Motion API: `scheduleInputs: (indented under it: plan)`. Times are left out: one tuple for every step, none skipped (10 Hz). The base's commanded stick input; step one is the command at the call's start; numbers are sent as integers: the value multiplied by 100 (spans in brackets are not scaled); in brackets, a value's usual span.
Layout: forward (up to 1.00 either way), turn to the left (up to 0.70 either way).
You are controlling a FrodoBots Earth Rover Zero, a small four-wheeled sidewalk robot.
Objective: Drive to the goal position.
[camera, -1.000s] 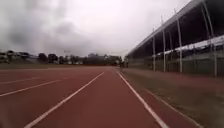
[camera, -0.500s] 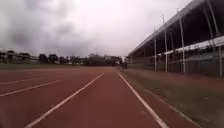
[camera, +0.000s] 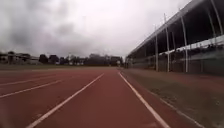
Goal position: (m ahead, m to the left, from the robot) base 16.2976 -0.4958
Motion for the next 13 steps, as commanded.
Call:
scheduleInputs:
  plan:
    - [70,0]
    - [70,0]
    - [70,0]
    - [70,0]
    - [70,0]
    - [70,0]
    - [70,0]
    - [70,0]
    - [70,0]
    - [70,0]
    - [70,0]
    - [70,0]
    - [70,0]
